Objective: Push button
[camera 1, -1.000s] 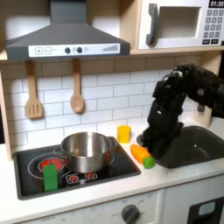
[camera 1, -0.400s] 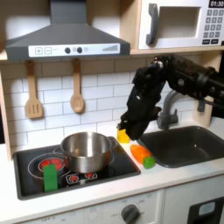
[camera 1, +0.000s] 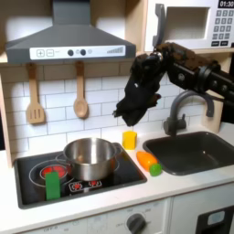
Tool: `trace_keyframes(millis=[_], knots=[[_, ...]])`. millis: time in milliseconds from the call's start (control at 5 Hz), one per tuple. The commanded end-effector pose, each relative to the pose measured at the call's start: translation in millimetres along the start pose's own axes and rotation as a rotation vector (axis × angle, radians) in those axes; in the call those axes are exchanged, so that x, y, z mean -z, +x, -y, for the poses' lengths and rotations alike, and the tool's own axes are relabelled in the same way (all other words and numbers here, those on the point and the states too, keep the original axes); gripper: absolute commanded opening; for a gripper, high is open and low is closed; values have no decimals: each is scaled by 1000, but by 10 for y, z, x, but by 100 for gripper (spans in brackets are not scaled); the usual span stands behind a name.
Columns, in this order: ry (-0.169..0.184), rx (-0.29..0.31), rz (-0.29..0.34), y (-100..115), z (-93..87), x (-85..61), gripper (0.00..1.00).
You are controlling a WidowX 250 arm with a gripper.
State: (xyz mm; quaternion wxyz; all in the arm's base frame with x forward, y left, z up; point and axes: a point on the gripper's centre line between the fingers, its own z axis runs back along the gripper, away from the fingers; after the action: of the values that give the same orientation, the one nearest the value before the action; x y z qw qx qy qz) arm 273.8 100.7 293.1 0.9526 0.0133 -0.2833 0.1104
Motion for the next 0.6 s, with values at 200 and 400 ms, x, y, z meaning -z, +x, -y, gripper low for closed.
trace_keyframes(millis=[200,400], knots=[[-35,-13,223,453,-105,-126,0],[-39,-6,301,579,-122,-144,0]])
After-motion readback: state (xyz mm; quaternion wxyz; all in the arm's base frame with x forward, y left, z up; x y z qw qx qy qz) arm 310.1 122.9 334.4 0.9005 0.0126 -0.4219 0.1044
